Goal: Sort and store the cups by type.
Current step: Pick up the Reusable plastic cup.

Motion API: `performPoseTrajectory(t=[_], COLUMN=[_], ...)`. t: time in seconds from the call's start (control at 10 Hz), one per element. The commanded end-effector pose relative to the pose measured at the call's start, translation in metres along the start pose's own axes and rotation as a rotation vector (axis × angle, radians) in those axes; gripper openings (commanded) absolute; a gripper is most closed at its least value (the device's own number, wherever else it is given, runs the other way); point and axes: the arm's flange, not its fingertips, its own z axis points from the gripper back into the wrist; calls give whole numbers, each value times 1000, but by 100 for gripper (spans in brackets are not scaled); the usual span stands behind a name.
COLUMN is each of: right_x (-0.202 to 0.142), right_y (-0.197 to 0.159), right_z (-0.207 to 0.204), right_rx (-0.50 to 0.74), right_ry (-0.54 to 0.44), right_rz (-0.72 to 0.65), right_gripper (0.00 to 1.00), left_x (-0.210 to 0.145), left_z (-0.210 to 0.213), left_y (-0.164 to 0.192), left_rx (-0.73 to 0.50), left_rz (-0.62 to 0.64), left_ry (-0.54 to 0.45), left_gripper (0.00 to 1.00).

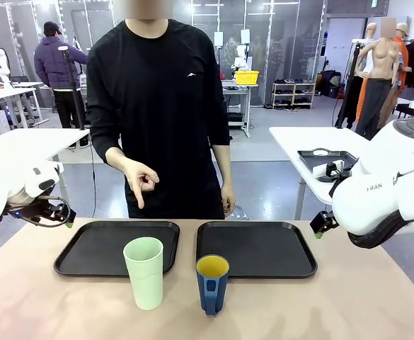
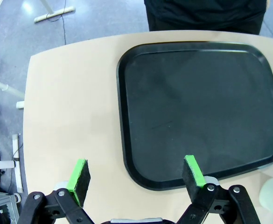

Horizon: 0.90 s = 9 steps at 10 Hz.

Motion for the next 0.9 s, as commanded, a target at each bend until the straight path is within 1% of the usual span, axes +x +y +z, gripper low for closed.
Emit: performPoseTrajectory(t=[0.0,0.8], right_x=[-1,-1], right_y=[0,0], right_z=[-1,-1], right_rx=[2,2], right_ry=[3,3], right_rz=[0,0], right_gripper=[100,100], left_x=[1,0], left_z=[1,0], left_y=[-1,0], left_rx=[1,0], left_rz=[-2,0], left_ry=[-5,0], left_gripper=[100,100])
